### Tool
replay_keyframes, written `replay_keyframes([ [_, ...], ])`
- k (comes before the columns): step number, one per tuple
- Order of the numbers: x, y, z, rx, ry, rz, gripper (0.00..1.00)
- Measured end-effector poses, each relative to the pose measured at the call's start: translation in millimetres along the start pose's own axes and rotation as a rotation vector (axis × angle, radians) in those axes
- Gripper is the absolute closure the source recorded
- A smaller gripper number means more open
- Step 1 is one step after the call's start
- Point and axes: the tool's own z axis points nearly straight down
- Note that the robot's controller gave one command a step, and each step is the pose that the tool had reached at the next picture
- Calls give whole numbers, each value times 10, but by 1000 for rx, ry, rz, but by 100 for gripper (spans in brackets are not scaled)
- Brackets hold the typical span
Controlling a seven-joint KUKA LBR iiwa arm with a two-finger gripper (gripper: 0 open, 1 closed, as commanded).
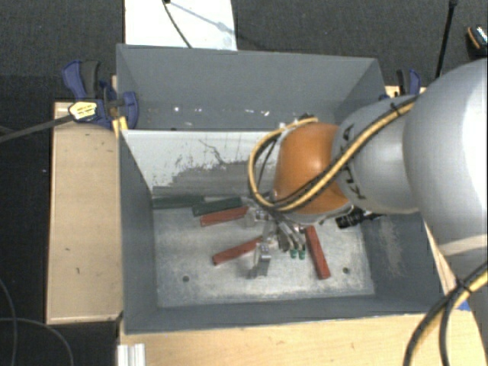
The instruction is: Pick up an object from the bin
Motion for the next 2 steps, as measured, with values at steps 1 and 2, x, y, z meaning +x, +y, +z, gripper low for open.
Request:
replay_keyframes([
  [1,-3,2,-3,0,-1,8,0],
  [2,-6,3,-7,0,-2,11,100],
])
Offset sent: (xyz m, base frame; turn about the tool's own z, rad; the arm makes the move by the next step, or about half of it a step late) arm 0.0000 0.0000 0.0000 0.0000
